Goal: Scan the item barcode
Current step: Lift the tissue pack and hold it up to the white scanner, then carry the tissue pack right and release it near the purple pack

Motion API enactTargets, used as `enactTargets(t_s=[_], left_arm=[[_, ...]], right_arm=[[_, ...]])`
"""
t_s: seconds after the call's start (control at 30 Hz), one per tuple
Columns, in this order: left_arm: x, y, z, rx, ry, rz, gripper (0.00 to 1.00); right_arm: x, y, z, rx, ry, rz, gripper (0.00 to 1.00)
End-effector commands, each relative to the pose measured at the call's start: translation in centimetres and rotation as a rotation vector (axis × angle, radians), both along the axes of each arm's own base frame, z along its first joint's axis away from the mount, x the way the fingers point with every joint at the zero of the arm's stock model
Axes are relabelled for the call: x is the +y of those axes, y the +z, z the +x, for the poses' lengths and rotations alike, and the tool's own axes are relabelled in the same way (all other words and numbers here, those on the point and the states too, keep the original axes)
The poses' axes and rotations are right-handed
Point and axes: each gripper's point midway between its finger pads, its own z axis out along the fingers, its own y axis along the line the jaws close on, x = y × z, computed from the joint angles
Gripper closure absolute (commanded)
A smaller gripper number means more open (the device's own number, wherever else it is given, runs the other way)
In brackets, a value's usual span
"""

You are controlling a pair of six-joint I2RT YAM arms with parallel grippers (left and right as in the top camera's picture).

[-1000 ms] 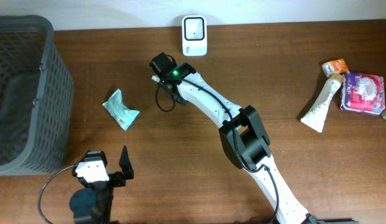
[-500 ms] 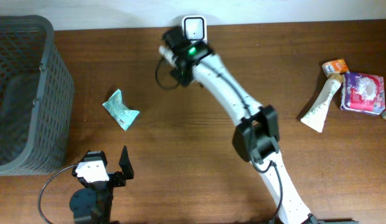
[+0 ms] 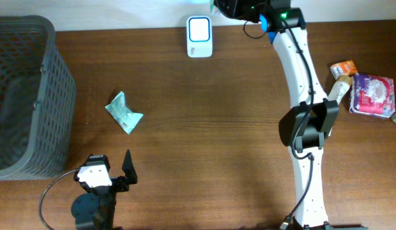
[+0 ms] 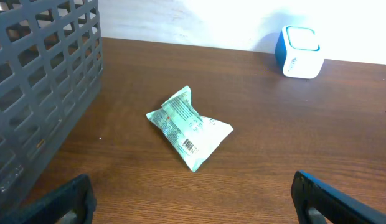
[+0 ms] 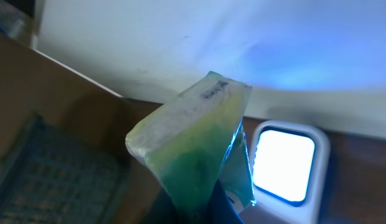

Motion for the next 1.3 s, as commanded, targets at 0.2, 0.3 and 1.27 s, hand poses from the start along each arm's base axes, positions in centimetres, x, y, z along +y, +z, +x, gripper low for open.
enactTargets(t_s=[0.2,0.3,1.27], left_arm=[[0.2,-0.1,0.0,0.003,0.012,-0.008,0.01],[0.2,-0.1,0.0,0.003,0.012,-0.008,0.01],[0.2,-0.1,0.0,0.003,0.012,-0.008,0.01]], right_arm=[[3.9,-6.5,0.1,0.277,-0.048,0.117,0.96],[3.4,-8.4,0.4,0.325,-0.089,0.112,0.96],[-33.7,-6.5,-15.3,0.802,-0.867,-0.749,0.96]])
